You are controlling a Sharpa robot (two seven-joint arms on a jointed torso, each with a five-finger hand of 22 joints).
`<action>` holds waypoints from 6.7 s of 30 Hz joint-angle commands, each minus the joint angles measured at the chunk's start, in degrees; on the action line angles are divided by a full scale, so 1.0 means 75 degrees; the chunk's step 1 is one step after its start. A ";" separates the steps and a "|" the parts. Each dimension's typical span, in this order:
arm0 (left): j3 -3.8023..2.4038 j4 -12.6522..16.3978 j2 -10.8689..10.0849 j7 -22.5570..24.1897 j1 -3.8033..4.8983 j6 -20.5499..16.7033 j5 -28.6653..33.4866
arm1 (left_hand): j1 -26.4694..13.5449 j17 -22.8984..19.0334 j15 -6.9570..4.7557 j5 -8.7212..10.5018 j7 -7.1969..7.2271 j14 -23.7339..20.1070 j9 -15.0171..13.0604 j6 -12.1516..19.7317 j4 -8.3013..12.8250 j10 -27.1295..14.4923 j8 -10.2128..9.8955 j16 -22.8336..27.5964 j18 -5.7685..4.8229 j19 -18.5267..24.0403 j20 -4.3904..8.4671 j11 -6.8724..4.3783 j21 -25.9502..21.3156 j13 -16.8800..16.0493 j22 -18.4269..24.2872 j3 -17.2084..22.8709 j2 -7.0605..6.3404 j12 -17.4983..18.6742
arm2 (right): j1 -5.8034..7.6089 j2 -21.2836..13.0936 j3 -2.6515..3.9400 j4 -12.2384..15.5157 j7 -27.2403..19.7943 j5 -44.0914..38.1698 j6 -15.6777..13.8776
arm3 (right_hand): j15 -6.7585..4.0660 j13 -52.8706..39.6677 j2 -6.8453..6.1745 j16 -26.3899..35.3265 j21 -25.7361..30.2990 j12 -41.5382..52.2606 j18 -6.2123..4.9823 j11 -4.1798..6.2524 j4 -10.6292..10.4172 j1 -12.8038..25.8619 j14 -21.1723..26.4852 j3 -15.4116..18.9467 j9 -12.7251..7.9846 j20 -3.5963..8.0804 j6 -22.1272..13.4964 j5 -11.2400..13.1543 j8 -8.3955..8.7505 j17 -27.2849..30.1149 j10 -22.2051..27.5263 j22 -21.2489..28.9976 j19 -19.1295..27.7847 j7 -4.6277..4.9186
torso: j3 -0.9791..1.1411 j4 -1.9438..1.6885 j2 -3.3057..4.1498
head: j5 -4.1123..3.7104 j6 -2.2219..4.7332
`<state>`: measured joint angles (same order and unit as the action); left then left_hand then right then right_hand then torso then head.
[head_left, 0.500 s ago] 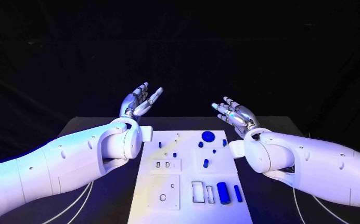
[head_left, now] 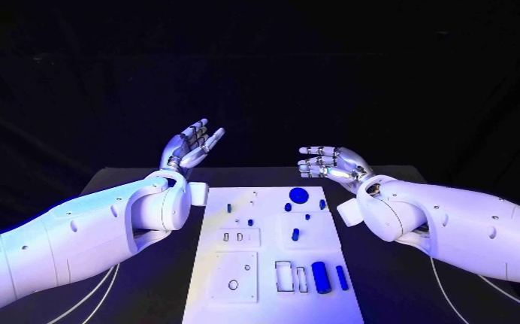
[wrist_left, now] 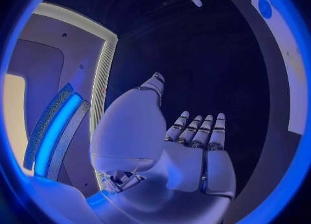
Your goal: Assemble the parts on the task board
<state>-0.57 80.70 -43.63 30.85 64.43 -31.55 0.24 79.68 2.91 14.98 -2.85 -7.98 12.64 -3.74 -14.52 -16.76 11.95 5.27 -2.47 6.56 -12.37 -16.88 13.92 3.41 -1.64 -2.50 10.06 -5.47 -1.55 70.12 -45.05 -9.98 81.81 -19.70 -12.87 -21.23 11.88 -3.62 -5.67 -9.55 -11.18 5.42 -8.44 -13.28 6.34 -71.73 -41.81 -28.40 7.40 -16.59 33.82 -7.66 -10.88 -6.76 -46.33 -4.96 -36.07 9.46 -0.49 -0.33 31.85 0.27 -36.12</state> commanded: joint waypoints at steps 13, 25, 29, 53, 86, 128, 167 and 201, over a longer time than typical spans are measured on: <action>-0.0004 0.0898 -0.0550 -0.0034 0.0051 0.0711 -0.0431 | 0.0458 0.0717 -0.0307 -0.0007 -0.1142 0.3597 -0.0588 -0.2277 0.0096 0.3371 0.0996 -0.1157 0.0212 -0.3400 0.0039 0.0075 0.1406 -0.0229 -0.0550 0.0396 0.0096 -0.0470 | 0.0316 -0.0151 0.0037 0.0104 0.0524 -0.5031 -0.0788 | -0.0579 -0.0007 -0.0380 -0.0417 -0.0771 -0.0205 -0.0283 0.0441 -0.0113 -0.0413 -0.2280 -0.0168 0.0228 0.0387 0.2047 -0.0034 -0.0368 -0.0197 -0.1854 -0.0120 -0.2211 0.0473 | -0.0107 -0.0123 0.0492 | -0.0218 0.0046; -0.0014 0.1626 -0.1043 -0.0284 0.0151 0.1237 -0.0536 | 0.0832 0.0979 -0.0627 -0.0009 -0.0965 0.4687 -0.0912 -0.3754 0.0310 0.5201 0.1644 -0.1572 0.0518 -0.4414 0.0105 -0.0199 0.1920 -0.0299 -0.0642 0.0588 -0.0056 -0.0752 | 0.0537 -0.0162 0.0063 0.0182 0.1850 -0.7682 -0.0637 | -0.1149 -0.0029 -0.0673 -0.0934 -0.2268 -0.0235 -0.0238 0.0825 -0.0284 -0.0484 -0.3938 -0.0116 0.0363 0.1024 0.2751 -0.0356 -0.0407 -0.1024 -0.2862 -0.0969 -0.3144 0.0185 | -0.0212 -0.0272 0.0888 | -0.0349 0.0114; -0.0016 0.1839 -0.1151 -0.0296 0.0187 0.1368 -0.0533 | 0.0928 0.1009 -0.0663 -0.0008 -0.0901 0.4738 -0.0917 -0.3843 0.0393 0.5353 0.1681 -0.1573 0.0528 -0.4528 0.0133 -0.0250 0.1981 -0.0296 -0.0645 0.0633 -0.0121 -0.0741 | 0.0574 -0.0132 0.0069 0.0191 0.2396 -0.8557 -0.0335 | -0.1467 -0.0052 -0.0802 -0.1595 -0.3349 -0.0231 -0.0266 0.1022 -0.0397 -0.0419 -0.5066 -0.0131 0.0479 0.1313 0.2958 -0.0471 -0.0390 -0.1772 -0.3194 -0.1645 -0.3683 0.0041 | -0.0236 -0.0351 0.0994 | -0.0365 0.0149; -0.0044 0.2324 -0.1248 -0.0316 0.0224 0.1442 -0.0654 | 0.0927 0.1169 -0.0787 -0.0010 -0.0829 0.5089 -0.0897 -0.4003 0.0412 0.5650 0.1702 -0.1713 0.0528 -0.4935 0.0275 -0.0340 0.2242 -0.0279 -0.0710 0.0739 -0.0198 -0.0630 | 0.0589 0.0151 0.0071 -0.0024 0.3491 -0.9997 0.0796 | -0.1493 -0.0181 -0.1171 -0.7028 -0.8634 -0.0227 0.0547 0.1012 -0.1028 -0.0285 -0.5737 -0.0163 0.0996 0.1332 0.2913 -0.0337 -0.0043 -0.6476 -0.2514 -0.8274 -0.5709 -0.0021 | -0.0312 -0.0531 0.1320 | -0.0457 0.0181; -0.0064 0.2330 -0.1240 -0.0371 0.0278 0.1413 -0.0721 | 0.0914 0.1182 -0.0783 -0.0009 -0.0854 0.5099 -0.0889 -0.3989 0.0408 0.5639 0.1686 -0.1717 0.0523 -0.4951 0.0281 -0.0325 0.2257 -0.0276 -0.0714 0.0742 -0.0203 -0.0602 | 0.0494 0.0303 0.0065 -0.0195 0.3814 -1.0042 0.1308 | -0.1513 -0.0326 -0.1059 -0.8330 -0.9422 -0.0193 0.0734 0.1070 -0.1228 -0.0343 -0.5841 -0.0465 0.1256 0.1329 0.3149 -0.0323 -0.0165 -0.7580 -0.2923 -0.9482 -0.6149 -0.0054 | -0.0377 -0.0692 0.1414 | -0.0557 0.0099; -0.0064 0.2266 -0.1208 -0.0572 0.0278 0.1420 -0.0719 | 0.1219 0.1276 -0.0797 -0.0012 -0.0867 0.5127 -0.0837 -0.4026 0.0666 0.5703 0.1626 -0.1715 0.0505 -0.4965 0.0336 -0.0321 0.2375 -0.0278 -0.0743 0.1180 -0.0104 -0.0462 | 0.0534 0.0813 0.0076 -0.0359 0.3855 -1.0062 -0.0122 | -0.1630 -0.0529 -0.0567 -0.8758 -0.9785 -0.0209 0.0834 0.1212 -0.0734 -0.0731 -0.5830 -0.1220 0.1997 0.1438 0.3385 -0.0795 -0.0640 -0.7797 -0.3480 -1.0091 -0.6377 -0.0152 | -0.0409 -0.0741 0.1435 | -0.0626 0.0206; -0.0065 0.2292 -0.1134 -0.0562 0.0380 0.1388 -0.0687 | 0.1178 0.1292 -0.0792 -0.0011 -0.0886 0.5130 -0.0820 -0.4024 0.0676 0.5703 0.1604 -0.1710 0.0497 -0.4950 0.0338 -0.0308 0.2401 -0.0276 -0.0753 0.1250 -0.0125 -0.0428 | 0.0616 0.2130 0.0089 -0.1652 0.3973 -1.0216 -0.0208 | -0.1607 -0.0547 -0.0614 -0.8805 -0.9785 -0.0241 0.0832 0.1185 -0.0693 -0.0600 -0.5830 -0.1184 0.2113 0.1422 0.3276 -0.0585 -0.0635 -0.7809 -0.3416 -1.0100 -0.6363 -0.0128 | -0.0450 -0.0829 0.1522 | -0.0532 0.0234; -0.0064 0.2334 -0.1154 -0.0602 0.0461 0.1402 -0.0687 | 0.1178 0.1292 -0.0792 -0.0011 -0.0886 0.5130 -0.0820 -0.4024 0.0676 0.5703 0.1604 -0.1710 0.0497 -0.4950 0.0338 -0.0308 0.2401 -0.0276 -0.0753 0.1250 -0.0125 -0.0428 | 0.0605 0.2209 0.0080 -0.1817 0.3959 -1.0207 0.0261 | -0.1585 -0.0546 -0.0671 -0.8790 -0.9741 -0.0248 0.0816 0.1160 -0.0706 -0.0497 -0.5812 -0.1162 0.2163 0.1401 0.3189 -0.0517 -0.0603 -0.7750 -0.3333 -1.0037 -0.6309 -0.0109 | -0.0471 -0.0827 0.1547 | -0.0484 0.0121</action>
<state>-1.00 98.07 -52.35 26.08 67.80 -21.56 -4.85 88.17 12.53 9.13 -2.85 -11.35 50.68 -9.99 -44.25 -11.62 54.48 17.52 -15.07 9.71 -49.35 -14.53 11.47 21.06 -3.80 -8.06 19.15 -6.33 -5.14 75.07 -28.44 -9.10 67.98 9.87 -88.82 -22.49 0.20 -6.55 -10.85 -75.35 -84.42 3.40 -3.03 -4.86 0.91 -76.01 -84.04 -37.21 23.57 -5.75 58.12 -11.50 -15.50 -64.94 -71.28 -74.91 -83.61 8.60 -4.00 -6.55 43.45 -3.35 -35.19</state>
